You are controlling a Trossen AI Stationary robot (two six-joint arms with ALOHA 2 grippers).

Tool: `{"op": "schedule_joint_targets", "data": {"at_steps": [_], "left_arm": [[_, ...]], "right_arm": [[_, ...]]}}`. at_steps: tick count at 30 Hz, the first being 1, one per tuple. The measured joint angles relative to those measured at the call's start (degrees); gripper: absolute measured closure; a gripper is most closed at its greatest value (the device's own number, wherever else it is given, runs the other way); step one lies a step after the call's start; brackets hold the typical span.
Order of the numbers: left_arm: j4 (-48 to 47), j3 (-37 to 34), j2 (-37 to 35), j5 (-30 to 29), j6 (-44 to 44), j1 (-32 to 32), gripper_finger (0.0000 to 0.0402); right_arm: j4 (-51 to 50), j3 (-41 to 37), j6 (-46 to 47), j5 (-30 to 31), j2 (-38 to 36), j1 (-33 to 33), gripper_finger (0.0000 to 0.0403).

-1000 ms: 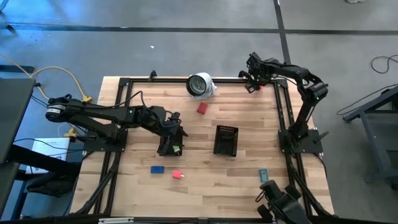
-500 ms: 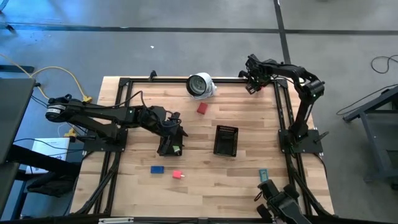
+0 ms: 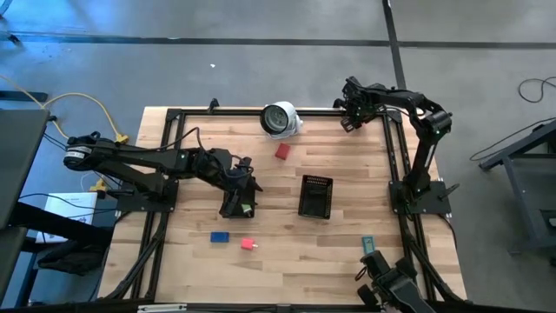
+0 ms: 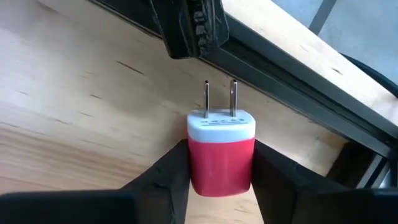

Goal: Pick & Place Office items
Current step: Put the pink white charger adapter into the left black bin

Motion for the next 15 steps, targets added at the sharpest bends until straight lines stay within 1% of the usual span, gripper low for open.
{"op": "schedule_joint_targets", "data": {"at_steps": [3, 8, 15], "left_arm": [[0.0, 0.0, 0.0, 0.0, -0.1, 0.0, 0.0193], [0.0, 0.0, 0.0, 0.0, -0.2, 0.0, 0.0193], [0.0, 0.0, 0.0, 0.1, -0.2, 0.0, 0.0193]], "right_arm": [[-0.1, 0.0, 0.1, 0.1, 0.0, 0.0, 0.0286], [-0.8, 0.0, 0.3, -0.7, -0.1, 0.0, 0.0286], [-1.9, 0.0, 1.3, 0.4, -0.1, 0.7, 0.0286]]}}
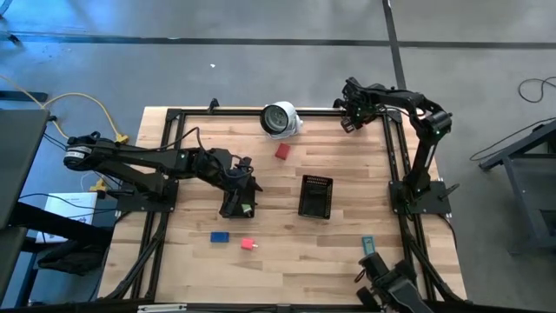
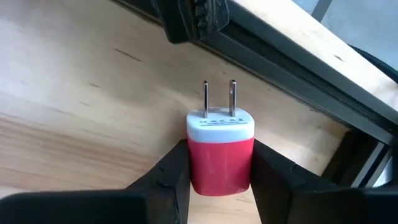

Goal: Pick & Place Office items
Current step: Put the pink white charger adapter into the left black bin

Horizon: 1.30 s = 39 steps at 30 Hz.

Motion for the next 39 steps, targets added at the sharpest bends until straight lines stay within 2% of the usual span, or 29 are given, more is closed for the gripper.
{"op": "schedule_joint_targets", "data": {"at_steps": [9, 15, 30, 35, 39], "left_arm": [[0.0, 0.0, 0.0, 0.0, 0.0, 0.0, 0.0193], [0.0, 0.0, 0.0, 0.0, 0.0, 0.0, 0.0193], [0.0, 0.0, 0.0, -1.5, -0.9, 0.2, 0.0193], [0.0, 0.0, 0.0, -1.6, -1.1, 0.2, 0.0193], [0.0, 0.0, 0.0, -4.0, -2.2, 0.2, 0.0193]], "right_arm": [[0.0, 0.0, 0.0, 0.5, -2.7, 2.5, 0.0286], [0.0, 0.0, -0.1, 1.4, -7.2, 4.1, 0.0286], [0.3, 0.0, -0.6, 1.3, -29.5, 13.5, 0.0286], [0.2, 0.0, 0.7, -2.7, -36.6, 17.4, 0.0286], [0.2, 0.0, 1.4, -4.9, -41.5, 21.9, 0.0286]]}}
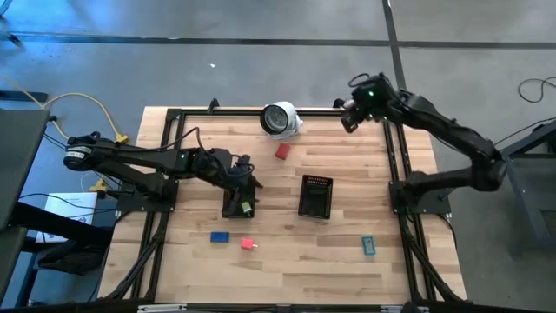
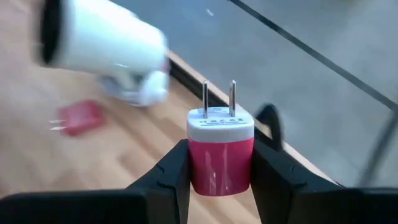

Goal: Pick & Place Office items
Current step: Put the pink white charger adapter into the left black bin

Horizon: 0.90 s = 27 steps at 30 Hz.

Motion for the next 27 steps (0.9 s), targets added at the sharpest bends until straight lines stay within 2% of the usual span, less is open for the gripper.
{"op": "schedule_joint_targets", "data": {"at_steps": [6, 10, 16, 22, 27], "left_arm": [[0.0, 0.0, 0.0, -0.6, -0.6, 0.8, 0.0193], [0.0, 0.0, 0.0, -0.5, -0.8, 1.4, 0.0193], [-2.4, 0.0, 0.0, -0.9, -0.5, 1.6, 0.0193], [-3.8, -1.2, -0.3, -2.1, -0.5, 3.1, 0.0193], [-0.7, -6.5, -3.9, -2.1, -1.8, 5.1, 0.0193]], "right_arm": [[1.0, -0.4, 3.2, -1.3, -5.5, 9.4, 0.0286], [6.4, -5.1, 5.3, -1.1, -7.9, 16.8, 0.0286], [14.6, -12.9, 6.6, 5.2, -9.0, 27.5, 0.0286], [31.4, -22.2, 6.9, 6.2, -9.0, 36.9, 0.0286], [46.2, -29.4, 5.2, 10.7, -9.1, 44.0, 0.0286]]}}
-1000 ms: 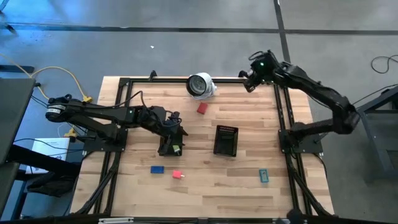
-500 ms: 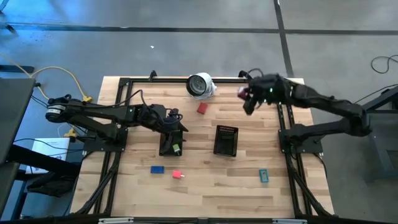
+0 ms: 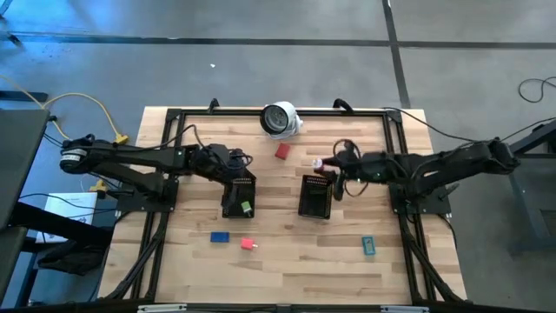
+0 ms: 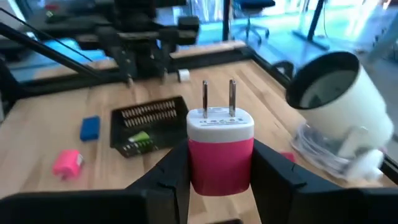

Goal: Pick & Place Office items
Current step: Put the pink white charger adapter into the left black bin

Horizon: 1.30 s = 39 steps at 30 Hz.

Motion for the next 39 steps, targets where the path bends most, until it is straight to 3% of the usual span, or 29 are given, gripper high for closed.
{"op": "schedule_joint_targets", "data": {"at_steps": [7, 11, 17, 22, 31, 39], "left_arm": [[18.0, -13.5, -11.0, 0.0, -6.2, 0.1, 0.0193], [27.4, -18.3, -12.4, -2.0, -7.7, -2.1, 0.0193], [36.8, -20.2, -7.1, -4.5, -7.5, -5.0, 0.0193], [46.1, -20.2, 0.1, -6.7, -4.9, -6.4, 0.0193], [64.1, -20.2, 11.8, -9.0, -2.9, -6.3, 0.0193], [70.5, -20.1, 13.6, -9.0, -2.0, -6.0, 0.0193]], "right_arm": [[17.7, -6.4, 0.0, 0.8, 1.8, 4.2, 0.0286], [25.8, -6.8, -0.8, 0.0, 7.7, 4.4, 0.0286], [40.1, -6.8, -3.3, -2.9, 19.7, 4.3, 0.0286], [48.5, -6.7, -4.7, -4.1, 25.5, 4.2, 0.0286], [48.3, -2.7, -6.3, -7.5, 26.3, 4.2, 0.0286], [46.4, -2.1, -5.7, -10.0, 26.3, 3.0, 0.0286]]}}
